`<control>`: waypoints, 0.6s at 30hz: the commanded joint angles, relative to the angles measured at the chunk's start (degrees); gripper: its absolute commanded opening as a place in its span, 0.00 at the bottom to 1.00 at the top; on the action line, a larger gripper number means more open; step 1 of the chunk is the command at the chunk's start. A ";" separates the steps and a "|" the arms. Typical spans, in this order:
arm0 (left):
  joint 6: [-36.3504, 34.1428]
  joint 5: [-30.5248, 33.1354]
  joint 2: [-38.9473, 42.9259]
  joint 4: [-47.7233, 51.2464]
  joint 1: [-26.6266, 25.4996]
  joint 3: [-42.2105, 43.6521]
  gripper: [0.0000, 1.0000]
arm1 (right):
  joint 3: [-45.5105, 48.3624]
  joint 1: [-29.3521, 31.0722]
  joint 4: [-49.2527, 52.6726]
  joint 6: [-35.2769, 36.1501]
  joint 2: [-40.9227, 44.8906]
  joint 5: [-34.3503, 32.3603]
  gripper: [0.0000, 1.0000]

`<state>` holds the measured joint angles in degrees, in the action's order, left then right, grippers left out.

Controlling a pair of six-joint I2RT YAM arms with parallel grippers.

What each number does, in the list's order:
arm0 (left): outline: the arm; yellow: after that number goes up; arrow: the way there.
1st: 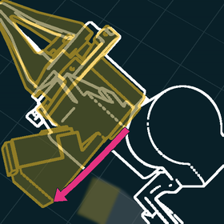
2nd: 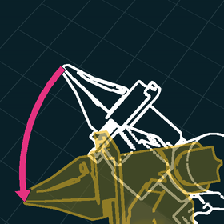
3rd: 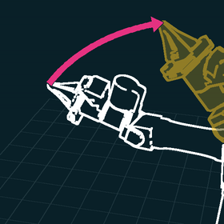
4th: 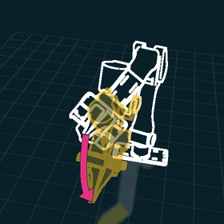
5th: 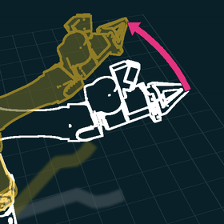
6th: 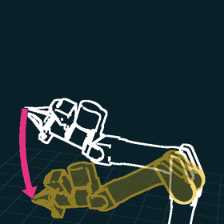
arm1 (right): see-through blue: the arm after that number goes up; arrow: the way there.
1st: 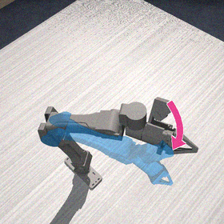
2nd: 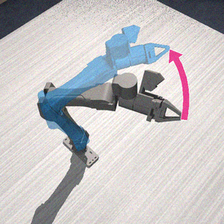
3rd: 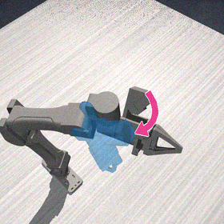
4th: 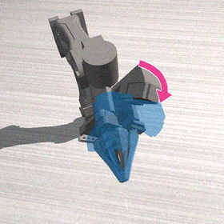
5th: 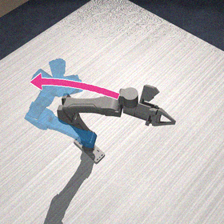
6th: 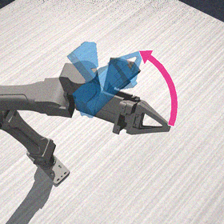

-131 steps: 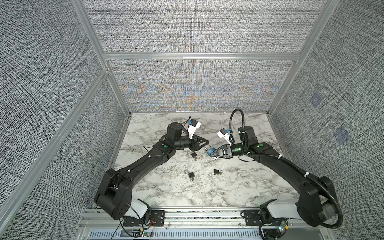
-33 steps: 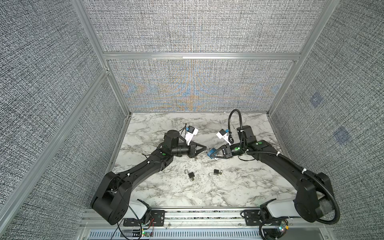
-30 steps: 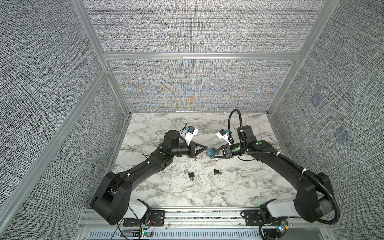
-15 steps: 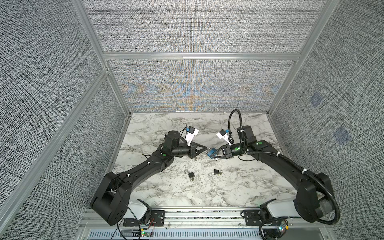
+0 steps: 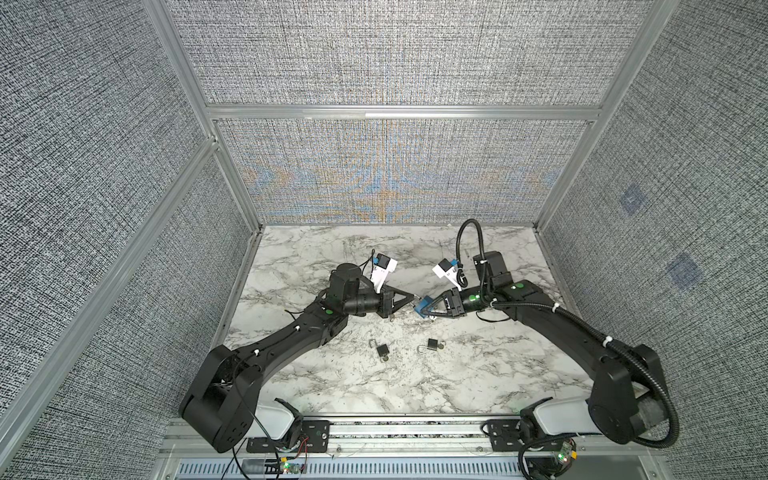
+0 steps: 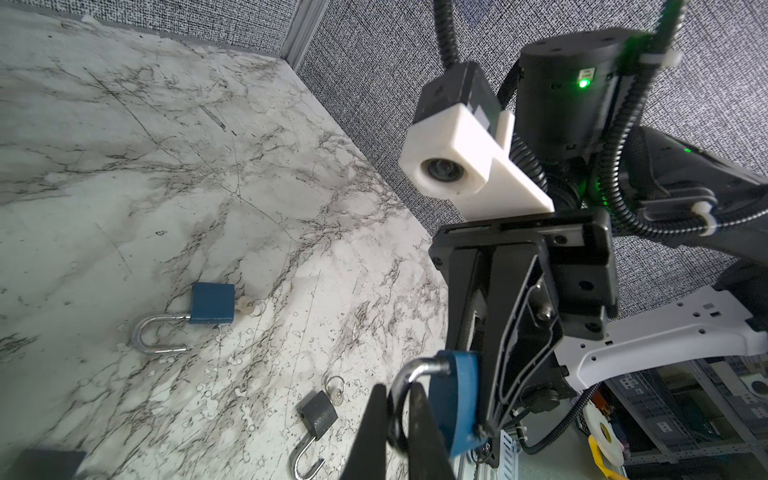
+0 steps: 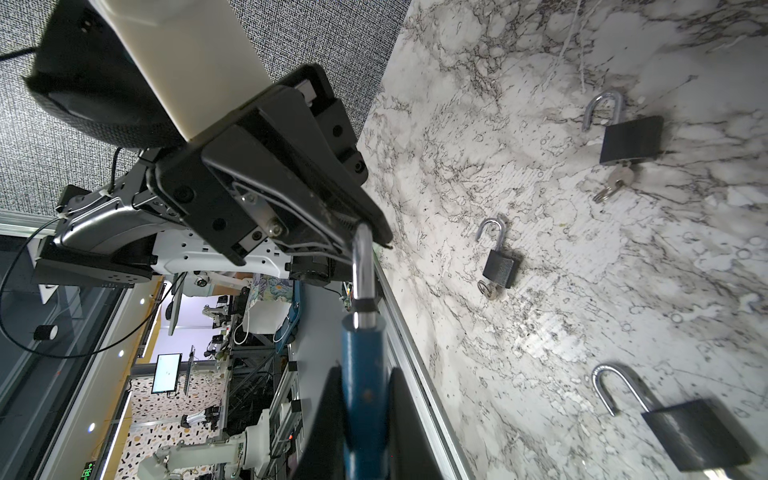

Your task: Lock with the key

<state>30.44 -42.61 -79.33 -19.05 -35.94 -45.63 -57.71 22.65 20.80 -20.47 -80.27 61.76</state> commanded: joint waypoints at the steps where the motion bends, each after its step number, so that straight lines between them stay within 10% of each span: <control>1: -0.12 -9.20 0.26 0.68 -1.42 0.23 0.00 | -1.50 0.12 -7.67 -0.62 -0.15 -2.51 0.00; 18: 2.90 -8.99 0.91 -2.44 -3.50 1.87 0.00 | -2.14 0.11 -8.45 -0.80 -1.13 -3.66 0.00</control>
<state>33.43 -39.81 -78.81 -21.37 -37.74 -44.05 -58.61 22.59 22.17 -20.45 -81.08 61.52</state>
